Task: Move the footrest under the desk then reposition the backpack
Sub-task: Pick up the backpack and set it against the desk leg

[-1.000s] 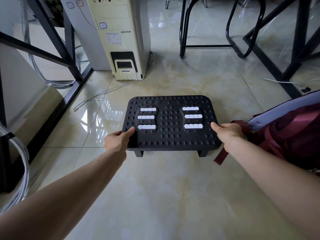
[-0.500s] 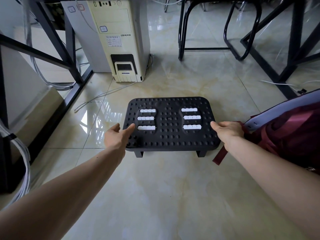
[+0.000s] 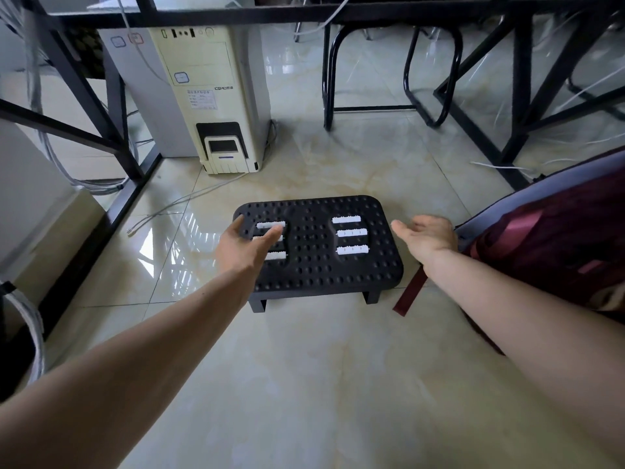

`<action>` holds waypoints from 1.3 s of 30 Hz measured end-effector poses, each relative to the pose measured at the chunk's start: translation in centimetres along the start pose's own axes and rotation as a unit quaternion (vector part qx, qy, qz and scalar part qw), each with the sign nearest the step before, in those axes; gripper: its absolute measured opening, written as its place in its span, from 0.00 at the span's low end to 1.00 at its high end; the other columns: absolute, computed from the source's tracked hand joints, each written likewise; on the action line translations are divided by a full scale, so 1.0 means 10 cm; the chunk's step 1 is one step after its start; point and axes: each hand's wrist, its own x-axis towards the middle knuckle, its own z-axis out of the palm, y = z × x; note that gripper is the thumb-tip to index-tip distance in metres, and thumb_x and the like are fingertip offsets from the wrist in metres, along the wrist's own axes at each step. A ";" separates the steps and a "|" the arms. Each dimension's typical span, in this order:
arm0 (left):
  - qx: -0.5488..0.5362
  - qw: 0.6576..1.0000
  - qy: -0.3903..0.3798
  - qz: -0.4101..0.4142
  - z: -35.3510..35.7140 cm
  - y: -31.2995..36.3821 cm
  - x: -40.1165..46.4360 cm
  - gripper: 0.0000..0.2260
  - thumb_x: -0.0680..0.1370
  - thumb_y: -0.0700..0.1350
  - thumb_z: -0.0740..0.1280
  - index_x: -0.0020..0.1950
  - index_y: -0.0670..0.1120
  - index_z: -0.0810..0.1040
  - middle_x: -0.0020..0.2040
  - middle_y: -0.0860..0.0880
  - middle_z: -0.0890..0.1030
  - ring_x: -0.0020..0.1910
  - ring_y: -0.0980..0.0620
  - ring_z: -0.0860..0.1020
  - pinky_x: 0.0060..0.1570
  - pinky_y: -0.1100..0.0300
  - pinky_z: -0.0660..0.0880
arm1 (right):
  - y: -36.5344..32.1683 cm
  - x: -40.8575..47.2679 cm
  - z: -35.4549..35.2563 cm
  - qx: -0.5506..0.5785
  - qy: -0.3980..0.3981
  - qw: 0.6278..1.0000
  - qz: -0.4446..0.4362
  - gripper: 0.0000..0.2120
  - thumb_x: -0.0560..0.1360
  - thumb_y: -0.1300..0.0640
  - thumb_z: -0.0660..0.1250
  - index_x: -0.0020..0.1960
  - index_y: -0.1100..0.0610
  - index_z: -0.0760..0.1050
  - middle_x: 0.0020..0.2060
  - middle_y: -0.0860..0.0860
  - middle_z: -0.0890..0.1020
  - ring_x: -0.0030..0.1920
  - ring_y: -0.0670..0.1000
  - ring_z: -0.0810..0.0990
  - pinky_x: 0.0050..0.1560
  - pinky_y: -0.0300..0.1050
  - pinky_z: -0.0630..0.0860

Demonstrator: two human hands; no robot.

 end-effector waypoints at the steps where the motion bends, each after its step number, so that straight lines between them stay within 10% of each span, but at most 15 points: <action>1: 0.002 1.000 -0.009 -0.001 0.05 0.05 -0.01 0.19 0.67 0.53 0.78 0.55 0.55 0.80 0.53 0.57 0.83 0.53 0.52 0.81 0.55 0.59 0.76 | -0.02 -0.01 -0.05 0.004 0.005 1.000 -0.003 0.30 0.71 0.45 0.73 0.68 0.58 0.74 0.66 0.53 0.79 0.67 0.54 0.77 0.68 0.46 0.70; 5: 0.002 0.999 -0.030 0.028 0.34 0.31 -0.11 0.42 0.66 0.57 0.78 0.76 0.47 0.66 0.74 0.50 0.71 0.73 0.49 0.70 0.72 0.56 0.64 | -0.11 -0.07 -0.24 0.039 0.017 0.999 -0.030 0.30 0.71 0.47 0.73 0.68 0.60 0.74 0.65 0.55 0.80 0.65 0.54 0.78 0.68 0.45 0.71; 14: -0.019 0.989 -0.142 0.046 1.19 0.82 -0.48 0.38 0.70 0.57 0.75 0.76 0.48 0.67 0.72 0.54 0.71 0.68 0.52 0.73 0.58 0.73 0.66 | -0.14 -0.30 -0.98 0.114 0.031 0.991 -0.063 0.28 0.70 0.51 0.75 0.67 0.60 0.75 0.64 0.56 0.80 0.63 0.53 0.80 0.65 0.51 0.75; 19: -0.025 0.977 -0.198 0.070 1.60 1.09 -0.74 0.38 0.70 0.58 0.75 0.76 0.48 0.66 0.75 0.49 0.69 0.73 0.50 0.69 0.70 0.58 0.64 | -0.09 -0.45 -1.41 0.120 0.052 0.989 -0.069 0.24 0.69 0.50 0.75 0.62 0.58 0.78 0.58 0.55 0.83 0.58 0.51 0.82 0.65 0.50 0.76; 32: -0.037 0.934 -0.321 0.149 2.43 1.73 -1.68 0.35 0.71 0.57 0.73 0.75 0.47 0.68 0.74 0.49 0.71 0.73 0.52 0.69 0.72 0.58 0.63 | 0.12 -0.99 -2.78 0.138 0.101 0.981 -0.094 0.08 0.72 0.53 0.73 0.46 0.57 0.81 0.40 0.54 0.86 0.44 0.50 0.87 0.42 0.43 0.84; 39: -0.023 0.909 -0.352 0.224 2.59 1.97 -2.06 0.18 0.69 0.55 0.76 0.57 0.56 0.80 0.47 0.64 0.83 0.45 0.72 0.80 0.48 0.75 0.73 | 0.42 -0.73 -3.58 0.134 0.193 0.970 -0.070 0.12 0.68 0.47 0.75 0.47 0.53 0.81 0.39 0.48 0.85 0.46 0.50 0.84 0.57 0.53 0.80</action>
